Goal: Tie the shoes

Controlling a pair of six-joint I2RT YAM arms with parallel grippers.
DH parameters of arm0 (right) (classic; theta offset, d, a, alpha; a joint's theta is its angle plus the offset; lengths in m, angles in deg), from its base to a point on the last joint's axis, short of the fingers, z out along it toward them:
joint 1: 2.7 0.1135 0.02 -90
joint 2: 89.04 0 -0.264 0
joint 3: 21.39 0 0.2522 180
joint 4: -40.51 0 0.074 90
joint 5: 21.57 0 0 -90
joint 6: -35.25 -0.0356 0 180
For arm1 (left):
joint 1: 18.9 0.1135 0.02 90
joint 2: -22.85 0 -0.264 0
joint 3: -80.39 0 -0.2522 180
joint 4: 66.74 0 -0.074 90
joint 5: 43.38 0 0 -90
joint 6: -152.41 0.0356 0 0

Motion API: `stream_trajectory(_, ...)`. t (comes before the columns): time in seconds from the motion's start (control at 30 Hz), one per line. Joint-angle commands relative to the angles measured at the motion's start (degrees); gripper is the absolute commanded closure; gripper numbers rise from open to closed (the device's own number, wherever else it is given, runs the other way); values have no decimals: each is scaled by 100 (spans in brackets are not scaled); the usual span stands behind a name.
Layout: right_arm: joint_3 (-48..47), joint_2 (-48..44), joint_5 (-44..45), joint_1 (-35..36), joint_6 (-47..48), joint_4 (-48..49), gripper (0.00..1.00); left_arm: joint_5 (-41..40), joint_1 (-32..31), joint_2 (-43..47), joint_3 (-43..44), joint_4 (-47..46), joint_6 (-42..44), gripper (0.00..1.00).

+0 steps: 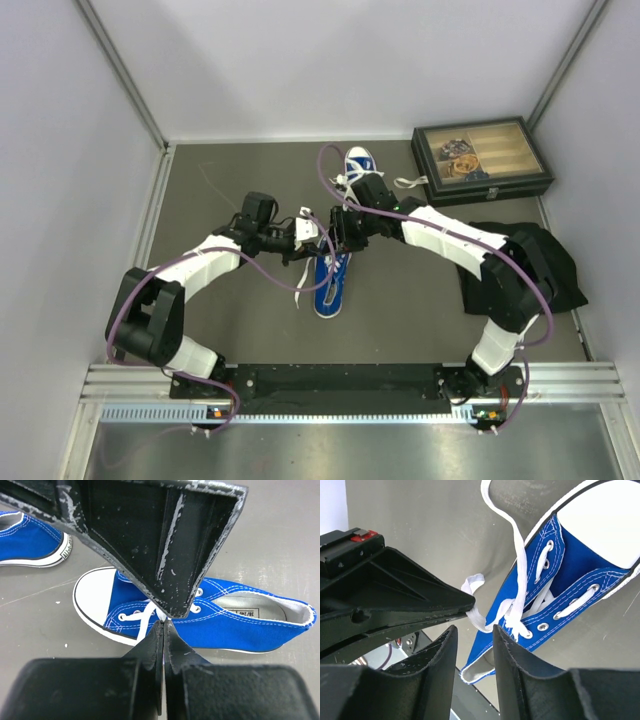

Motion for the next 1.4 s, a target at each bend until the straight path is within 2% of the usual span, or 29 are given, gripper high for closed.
stream_trajectory(0.0,-121,23,-27,37,-123,289,64,375,33,26,-10,-142,77,100)
stream_trajectory(0.2,-121,119,-176,46,-132,421,68,481,33,-17,17,-62,139,100)
stream_trajectory(0.27,-121,137,-211,37,-106,457,76,499,24,-17,34,-62,148,100)
stream_trajectory(0.47,-148,172,-159,37,26,325,90,525,33,-35,52,-10,201,100)
stream_trajectory(0.53,-148,172,-115,46,61,308,100,534,33,-26,43,17,209,100)
stream_trajectory(0.63,-113,111,-27,37,114,272,100,446,59,-35,113,209,271,99)
stream_trajectory(0.67,-95,102,43,46,131,281,100,402,103,-52,209,332,271,75)
stream_trajectory(0.7,-86,84,52,46,131,290,100,228,225,-61,280,464,254,66)
stream_trajectory(0.77,-77,58,87,37,158,272,100,270,436,-184,533,979,682,53)
stream_trajectory(0.8,-77,58,79,46,175,255,100,218,690,-245,648,1218,963,52)
stream_trajectory(0.83,-77,58,61,46,184,255,100,191,805,-411,780,1517,1557,51)
stream_trajectory(0.9,-77,58,43,46,193,255,100,-27,1069,-666,1236,2368,2140,50)
stream_trajectory(0.93,-86,67,35,46,193,246,100,-116,1131,-999,1421,2711,2857,50)
stream_trajectory(1.03,-95,93,26,37,184,255,100,-371,1219,-1677,2203,3864,3940,51)
stream_trajectory(1.1,-104,93,43,46,158,263,100,-398,1211,-1950,2284,4094,4172,51)
stream_trajectory(1.23,-95,102,70,46,123,255,100,-442,1176,-2118,2161,3761,4446,50)
stream_trajectory(1.37,-112,137,70,46,87,272,100,-547,1062,-2329,2310,3804,4569,52)
